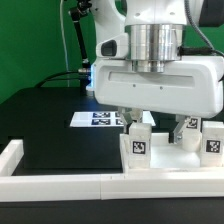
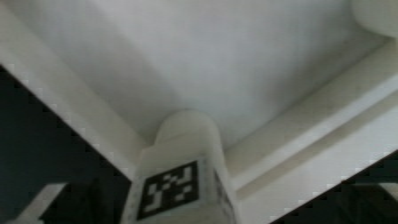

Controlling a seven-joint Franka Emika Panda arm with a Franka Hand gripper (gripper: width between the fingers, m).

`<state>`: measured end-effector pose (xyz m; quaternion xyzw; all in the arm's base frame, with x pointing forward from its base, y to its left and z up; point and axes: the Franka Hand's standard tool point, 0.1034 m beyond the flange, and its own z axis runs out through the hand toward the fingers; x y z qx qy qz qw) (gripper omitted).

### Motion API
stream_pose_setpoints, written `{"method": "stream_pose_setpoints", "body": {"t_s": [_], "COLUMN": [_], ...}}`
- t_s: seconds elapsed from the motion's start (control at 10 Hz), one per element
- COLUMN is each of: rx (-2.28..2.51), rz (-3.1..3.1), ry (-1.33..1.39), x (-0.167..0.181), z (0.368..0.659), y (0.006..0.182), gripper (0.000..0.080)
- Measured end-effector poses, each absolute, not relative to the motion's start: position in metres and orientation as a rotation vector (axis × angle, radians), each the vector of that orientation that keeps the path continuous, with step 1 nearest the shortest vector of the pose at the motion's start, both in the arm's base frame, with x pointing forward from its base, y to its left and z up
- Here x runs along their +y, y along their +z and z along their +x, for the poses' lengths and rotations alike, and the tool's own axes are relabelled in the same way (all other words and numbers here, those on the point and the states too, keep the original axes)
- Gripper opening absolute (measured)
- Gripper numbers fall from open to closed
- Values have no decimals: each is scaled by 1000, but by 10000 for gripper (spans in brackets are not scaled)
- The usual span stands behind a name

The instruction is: Assemble square table

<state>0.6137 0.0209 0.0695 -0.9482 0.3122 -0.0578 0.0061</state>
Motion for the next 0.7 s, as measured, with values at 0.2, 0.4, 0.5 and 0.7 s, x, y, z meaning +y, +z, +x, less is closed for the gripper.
{"method": "stream_pose_setpoints", "body": {"t_s": [0.2,0.4,0.5,0.7], "rx": [942,991,1027,1232], "rz": [-2983,-2972,-2959,-2870], "ry": [-181,-179,-177,-170], "x": [20,15,14,17], "z": [614,612,612,611], "y": [69,68,68,67], "gripper": [514,369,306,267]}}
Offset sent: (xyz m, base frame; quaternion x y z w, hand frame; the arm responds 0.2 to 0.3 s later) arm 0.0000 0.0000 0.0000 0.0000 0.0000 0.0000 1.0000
